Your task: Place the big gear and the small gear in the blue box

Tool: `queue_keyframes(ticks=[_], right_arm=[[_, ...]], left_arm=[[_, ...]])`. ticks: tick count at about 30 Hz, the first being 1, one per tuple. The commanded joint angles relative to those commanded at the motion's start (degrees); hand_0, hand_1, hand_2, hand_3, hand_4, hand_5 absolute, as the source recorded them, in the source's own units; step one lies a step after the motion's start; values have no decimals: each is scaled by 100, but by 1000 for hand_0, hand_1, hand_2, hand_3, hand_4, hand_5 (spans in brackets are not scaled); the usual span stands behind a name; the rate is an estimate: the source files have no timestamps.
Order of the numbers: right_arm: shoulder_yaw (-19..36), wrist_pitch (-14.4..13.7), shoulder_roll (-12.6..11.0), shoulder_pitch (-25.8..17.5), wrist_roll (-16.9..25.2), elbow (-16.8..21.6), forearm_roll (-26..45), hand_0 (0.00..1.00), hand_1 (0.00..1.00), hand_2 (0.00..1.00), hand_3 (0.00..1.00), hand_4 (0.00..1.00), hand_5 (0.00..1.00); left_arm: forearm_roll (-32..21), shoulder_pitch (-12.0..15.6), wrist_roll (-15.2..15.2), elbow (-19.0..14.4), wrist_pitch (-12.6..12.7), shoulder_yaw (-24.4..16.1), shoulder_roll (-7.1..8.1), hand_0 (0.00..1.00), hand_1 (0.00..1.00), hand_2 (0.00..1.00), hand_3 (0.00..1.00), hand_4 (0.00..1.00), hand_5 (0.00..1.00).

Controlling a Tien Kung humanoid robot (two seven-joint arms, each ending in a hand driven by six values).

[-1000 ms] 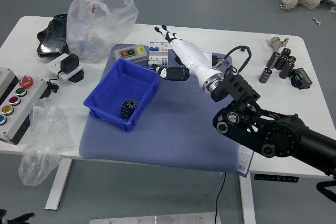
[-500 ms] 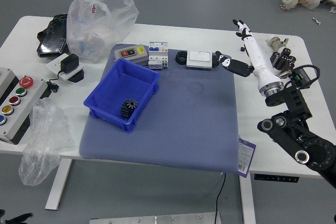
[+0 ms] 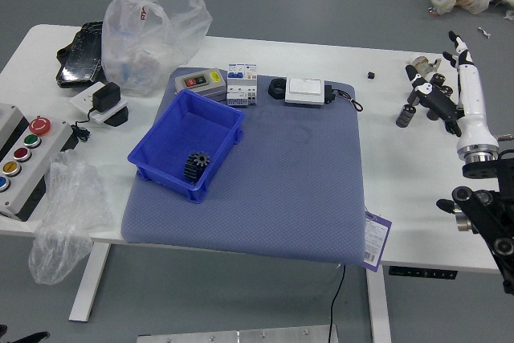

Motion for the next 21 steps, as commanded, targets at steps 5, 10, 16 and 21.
queue_keyframes(ticks=[5, 10, 16, 21], right_arm=[[-9, 16, 37, -32, 274, 12, 473, 753, 830, 998, 998, 929, 710], [-135, 29, 83, -2, 344, -33, 714, 753, 830, 998, 998, 929, 710], [-260, 119, 155, 65, 235, 58, 817, 697, 734, 998, 998, 932, 730], [-202, 229, 118, -203, 40, 393, 814, 688, 707, 998, 998, 926, 736]], left_arm=[[1, -38, -32, 9, -12, 20, -21, 625, 369, 451, 703, 742, 512], [-94, -58, -90, 17, -3, 106, -56, 625, 369, 451, 703, 742, 512], [-107, -44, -39, 9, -9, 97, -21, 624, 327, 437, 702, 742, 513], [-501, -35, -230, 59, -11, 481, 117, 622, 304, 414, 702, 742, 516]])
